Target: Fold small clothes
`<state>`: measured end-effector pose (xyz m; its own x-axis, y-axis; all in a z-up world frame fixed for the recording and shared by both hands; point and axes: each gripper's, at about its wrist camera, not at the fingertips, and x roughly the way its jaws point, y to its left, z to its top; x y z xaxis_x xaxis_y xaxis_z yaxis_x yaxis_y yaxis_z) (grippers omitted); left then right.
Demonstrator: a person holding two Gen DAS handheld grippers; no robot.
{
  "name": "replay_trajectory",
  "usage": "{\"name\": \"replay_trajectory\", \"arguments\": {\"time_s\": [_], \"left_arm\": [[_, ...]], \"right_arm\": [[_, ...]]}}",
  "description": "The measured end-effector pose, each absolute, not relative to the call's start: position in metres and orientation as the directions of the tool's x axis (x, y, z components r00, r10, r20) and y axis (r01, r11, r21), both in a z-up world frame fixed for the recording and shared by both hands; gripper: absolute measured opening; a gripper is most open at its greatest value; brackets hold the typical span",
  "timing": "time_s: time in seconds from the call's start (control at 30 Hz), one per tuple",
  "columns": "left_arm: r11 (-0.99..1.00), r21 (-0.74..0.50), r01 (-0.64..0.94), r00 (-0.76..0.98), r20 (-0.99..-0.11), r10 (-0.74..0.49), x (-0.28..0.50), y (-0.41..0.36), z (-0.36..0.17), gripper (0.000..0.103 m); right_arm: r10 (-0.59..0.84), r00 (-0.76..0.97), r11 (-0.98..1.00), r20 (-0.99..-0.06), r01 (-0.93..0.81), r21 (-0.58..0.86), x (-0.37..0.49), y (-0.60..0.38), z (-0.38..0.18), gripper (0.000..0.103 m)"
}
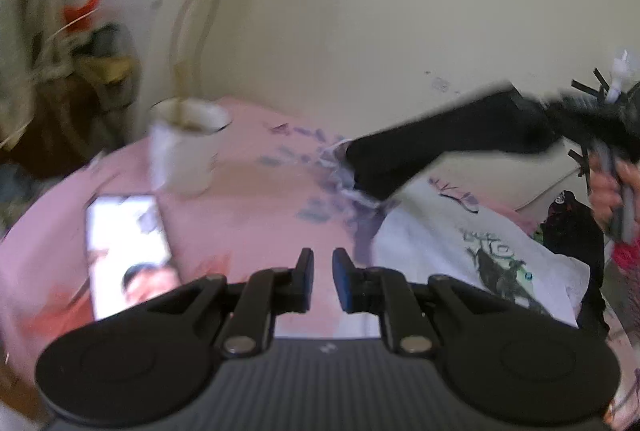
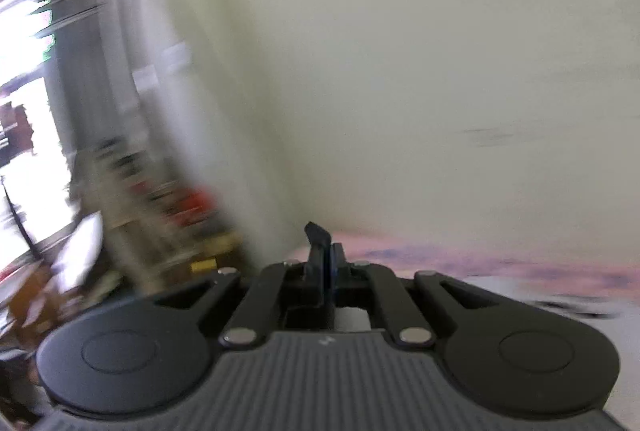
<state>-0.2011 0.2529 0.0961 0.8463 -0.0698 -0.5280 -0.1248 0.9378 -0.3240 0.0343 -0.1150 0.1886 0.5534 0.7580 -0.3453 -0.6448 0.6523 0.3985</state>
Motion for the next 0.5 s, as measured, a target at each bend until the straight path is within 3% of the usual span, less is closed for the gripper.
{"name": "replay_trajectory", "arguments": {"time_s": [0.07, 0.1, 0.13, 0.17, 0.2, 0.23, 0.37, 0.43, 0.5], "left_arm": [[0.947, -0.309, -0.089, 0.850, -0.520, -0.090, -0.165, 0.240, 0.104, 0.018], [0.949, -0.307, -0.065, 0.852, -0.512, -0.107, -0.138, 0.231, 0.108, 0.027], [0.950, -0.308, -0.050, 0.852, -0.510, -0.121, -0.118, 0.223, 0.109, 0.036], [0.953, -0.303, -0.030, 0.845, -0.516, -0.137, -0.091, 0.215, 0.108, 0.039], [0.958, -0.285, -0.017, 0.835, -0.531, -0.143, -0.060, 0.204, 0.106, 0.040], [0.963, -0.268, -0.021, 0.822, -0.553, -0.135, -0.032, 0.195, 0.101, 0.040], [0.956, -0.267, -0.122, 0.742, -0.664, -0.091, 0.074, 0.180, 0.061, 0.046], [0.925, -0.326, -0.194, 0.714, -0.694, -0.094, 0.098, 0.187, 0.043, 0.046], [0.870, -0.441, -0.218, 0.726, -0.670, -0.157, 0.110, 0.196, 0.032, 0.046]], "right_arm": [[0.652, 0.649, 0.758, -0.392, -0.546, 0.356, 0.053, -0.168, 0.172, 0.000], [0.595, 0.691, 0.803, -0.410, -0.503, 0.318, 0.059, -0.187, 0.160, 0.005], [0.528, 0.725, 0.850, -0.443, -0.446, 0.281, 0.066, -0.209, 0.143, 0.046], [0.437, 0.752, 0.899, -0.494, -0.358, 0.251, 0.074, -0.229, 0.125, 0.070], [0.371, 0.767, 0.928, -0.523, -0.284, 0.242, 0.078, -0.249, 0.110, 0.079], [0.337, 0.769, 0.939, -0.543, -0.229, 0.258, 0.079, -0.269, 0.095, 0.072], [0.370, 0.737, 0.903, -0.565, -0.143, 0.404, 0.066, -0.324, 0.063, 0.072], [0.387, 0.725, 0.901, -0.570, -0.168, 0.399, 0.060, -0.324, 0.058, 0.077], [0.420, 0.703, 0.899, -0.574, -0.235, 0.371, 0.062, -0.313, 0.055, 0.078]]}}
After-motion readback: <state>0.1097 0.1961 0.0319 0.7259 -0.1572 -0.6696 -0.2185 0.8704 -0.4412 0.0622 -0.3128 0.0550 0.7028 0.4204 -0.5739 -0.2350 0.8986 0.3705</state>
